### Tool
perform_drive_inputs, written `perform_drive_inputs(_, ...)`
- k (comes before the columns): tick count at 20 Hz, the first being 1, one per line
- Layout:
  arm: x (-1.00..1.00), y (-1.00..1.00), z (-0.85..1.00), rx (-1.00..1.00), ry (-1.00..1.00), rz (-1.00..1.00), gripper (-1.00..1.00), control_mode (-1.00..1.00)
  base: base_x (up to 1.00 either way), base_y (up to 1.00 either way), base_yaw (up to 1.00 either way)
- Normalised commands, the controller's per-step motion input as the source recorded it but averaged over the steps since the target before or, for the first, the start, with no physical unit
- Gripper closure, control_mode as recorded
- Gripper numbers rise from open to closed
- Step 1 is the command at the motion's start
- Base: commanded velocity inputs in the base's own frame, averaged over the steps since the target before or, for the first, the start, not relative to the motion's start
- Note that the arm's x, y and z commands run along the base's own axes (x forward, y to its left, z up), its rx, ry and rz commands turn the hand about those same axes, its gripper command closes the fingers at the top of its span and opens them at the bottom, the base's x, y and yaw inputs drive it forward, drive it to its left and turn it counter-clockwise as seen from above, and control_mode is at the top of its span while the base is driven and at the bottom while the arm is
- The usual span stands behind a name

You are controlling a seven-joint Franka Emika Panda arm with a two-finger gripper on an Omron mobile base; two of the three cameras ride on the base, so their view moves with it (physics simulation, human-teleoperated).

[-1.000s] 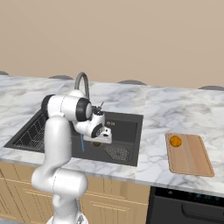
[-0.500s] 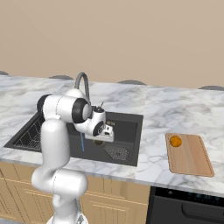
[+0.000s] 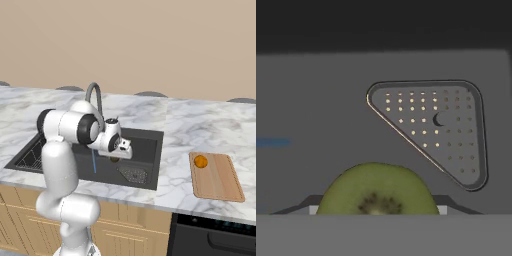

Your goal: Pick the orange, kiwi from the sink and place them on the cutting board to airdry. Then turn off the sink faucet.

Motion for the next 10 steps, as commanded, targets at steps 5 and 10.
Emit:
perform_drive_inputs(5, -0.07, -0.15, 0.28, -0.03, 0.0, -0.05, 1.0, -1.0, 0.0, 0.0, 0.0)
perform_drive_inputs(10, -0.05, -0.13, 0.3, -0.02, 0.0, -0.04, 1.0, -1.0, 0.0, 0.0, 0.0)
